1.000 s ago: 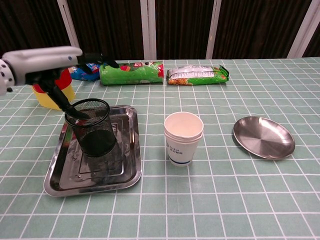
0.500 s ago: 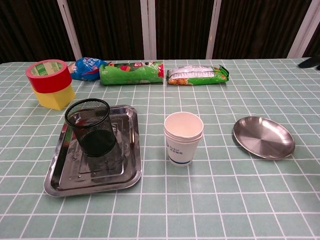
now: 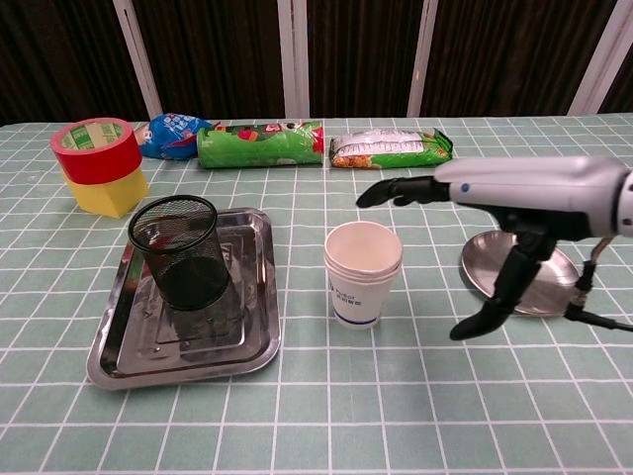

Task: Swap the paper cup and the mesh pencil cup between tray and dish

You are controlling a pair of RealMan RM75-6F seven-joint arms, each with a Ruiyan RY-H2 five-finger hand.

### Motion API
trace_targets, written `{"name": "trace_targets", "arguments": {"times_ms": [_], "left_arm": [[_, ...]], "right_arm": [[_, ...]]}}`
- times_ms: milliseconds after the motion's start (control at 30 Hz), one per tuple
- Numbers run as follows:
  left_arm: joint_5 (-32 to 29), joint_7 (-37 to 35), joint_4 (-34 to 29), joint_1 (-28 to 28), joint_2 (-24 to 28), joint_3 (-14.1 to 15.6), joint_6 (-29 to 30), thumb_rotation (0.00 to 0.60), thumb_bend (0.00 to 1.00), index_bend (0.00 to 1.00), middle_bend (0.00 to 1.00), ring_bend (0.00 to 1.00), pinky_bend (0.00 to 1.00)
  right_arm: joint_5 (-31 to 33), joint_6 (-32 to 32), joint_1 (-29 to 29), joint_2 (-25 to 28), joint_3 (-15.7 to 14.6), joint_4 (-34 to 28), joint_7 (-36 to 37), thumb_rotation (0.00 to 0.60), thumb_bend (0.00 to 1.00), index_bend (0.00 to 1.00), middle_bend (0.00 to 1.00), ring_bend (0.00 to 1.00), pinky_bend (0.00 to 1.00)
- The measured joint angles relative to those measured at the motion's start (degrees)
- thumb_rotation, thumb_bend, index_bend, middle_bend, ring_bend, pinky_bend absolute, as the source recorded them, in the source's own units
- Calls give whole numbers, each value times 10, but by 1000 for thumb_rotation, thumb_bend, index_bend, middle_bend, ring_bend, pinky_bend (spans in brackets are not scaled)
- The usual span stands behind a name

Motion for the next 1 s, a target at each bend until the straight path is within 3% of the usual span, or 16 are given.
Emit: {"name": "trace_targets", "arguments": {"times_ms": [467, 600, 867, 1000], "left_arm": [[-4, -22, 5, 15, 4, -28, -3, 600, 44, 177, 0, 0, 145], [-5, -22, 6, 17, 4, -33, -11, 600, 44, 187, 0, 0, 145], [-8, -26, 2, 22, 5, -42, -19, 600, 68, 205, 0, 0, 145], [-5, -36, 0, 23, 6, -43, -22, 600, 69, 207, 0, 0, 145]], "right_arm": [[76, 25, 60, -94, 12, 61, -48, 600, 0, 48, 7, 43, 13], [100, 30, 77, -108, 11, 82, -62, 600, 0, 141, 54, 106, 184], [115, 47, 93, -131, 5, 106, -75, 600, 81, 264, 230, 386, 519], [111, 50, 98, -139, 3, 117, -75, 600, 151, 312, 276, 422, 588]]}}
